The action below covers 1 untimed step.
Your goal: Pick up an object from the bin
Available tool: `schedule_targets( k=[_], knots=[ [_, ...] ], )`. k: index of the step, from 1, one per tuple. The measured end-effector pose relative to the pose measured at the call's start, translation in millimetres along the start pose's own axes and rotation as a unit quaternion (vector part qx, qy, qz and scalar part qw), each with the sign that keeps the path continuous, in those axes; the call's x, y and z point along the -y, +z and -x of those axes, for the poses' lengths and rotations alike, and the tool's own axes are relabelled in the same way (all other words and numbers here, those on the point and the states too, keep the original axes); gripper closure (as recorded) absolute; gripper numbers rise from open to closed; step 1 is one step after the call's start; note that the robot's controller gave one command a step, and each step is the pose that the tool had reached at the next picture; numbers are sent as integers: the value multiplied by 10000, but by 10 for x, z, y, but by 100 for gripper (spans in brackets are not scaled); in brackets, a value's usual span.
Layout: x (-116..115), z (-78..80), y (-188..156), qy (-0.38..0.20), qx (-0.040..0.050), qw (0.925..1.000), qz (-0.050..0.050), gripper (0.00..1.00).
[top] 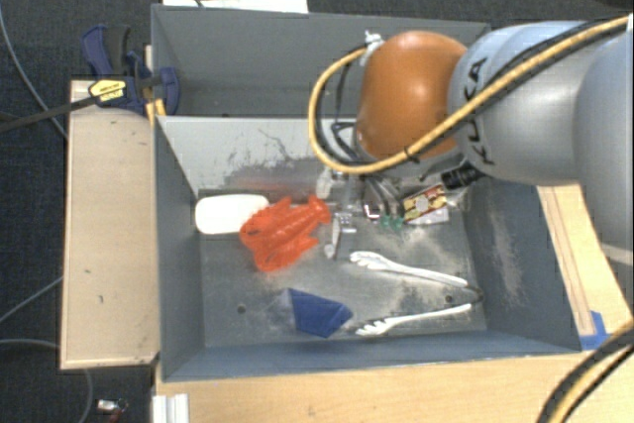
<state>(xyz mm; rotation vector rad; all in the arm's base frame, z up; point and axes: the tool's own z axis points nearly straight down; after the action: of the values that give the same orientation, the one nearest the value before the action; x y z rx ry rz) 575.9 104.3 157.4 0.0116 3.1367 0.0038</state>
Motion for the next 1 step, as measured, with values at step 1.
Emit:
schedule_targets(
  k=[1],
  knots=[
    [80,-18,382,-784,16,9969,1,0]
  ],
)
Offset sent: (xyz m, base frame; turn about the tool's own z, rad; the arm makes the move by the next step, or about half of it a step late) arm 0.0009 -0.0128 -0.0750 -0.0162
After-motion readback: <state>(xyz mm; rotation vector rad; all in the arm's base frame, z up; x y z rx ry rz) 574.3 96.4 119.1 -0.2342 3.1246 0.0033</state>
